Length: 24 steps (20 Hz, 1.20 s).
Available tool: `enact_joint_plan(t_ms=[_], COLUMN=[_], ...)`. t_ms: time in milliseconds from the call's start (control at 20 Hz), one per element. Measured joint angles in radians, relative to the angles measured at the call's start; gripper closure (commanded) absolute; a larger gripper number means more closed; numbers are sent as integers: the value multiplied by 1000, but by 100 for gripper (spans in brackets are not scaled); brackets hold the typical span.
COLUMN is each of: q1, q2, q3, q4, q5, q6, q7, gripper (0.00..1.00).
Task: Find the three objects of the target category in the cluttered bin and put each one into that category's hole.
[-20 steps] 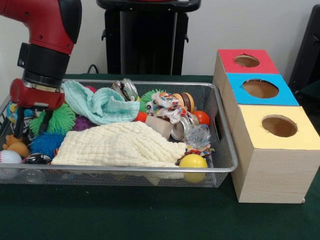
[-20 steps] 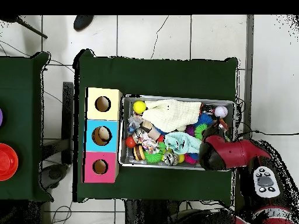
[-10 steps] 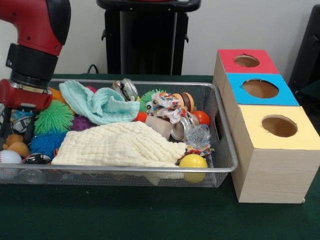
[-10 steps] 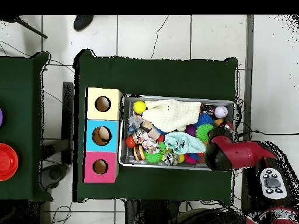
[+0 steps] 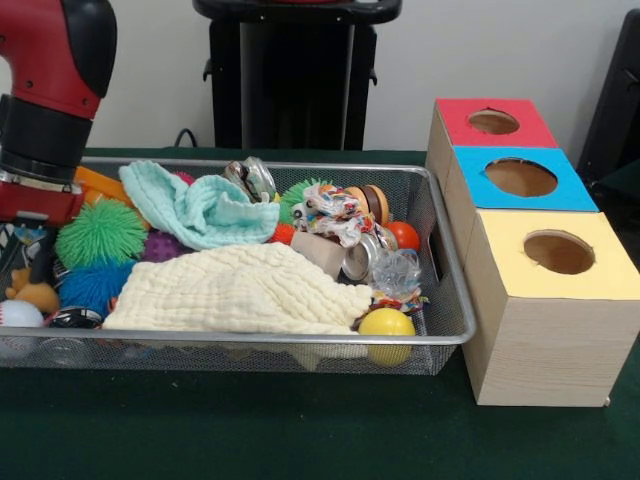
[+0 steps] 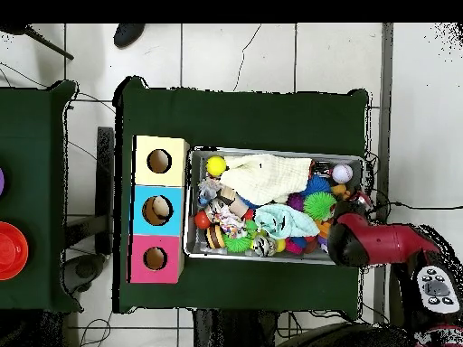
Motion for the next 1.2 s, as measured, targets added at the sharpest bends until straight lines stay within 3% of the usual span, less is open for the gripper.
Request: enact_joint_plan(t_ms=[550, 1200], q1=[-103, -116], q2=[0, -4], q3=[126, 148], q4=[22, 23], q5=[87, 160], q6=[73, 147], q7=[0, 0], gripper=[0, 0])
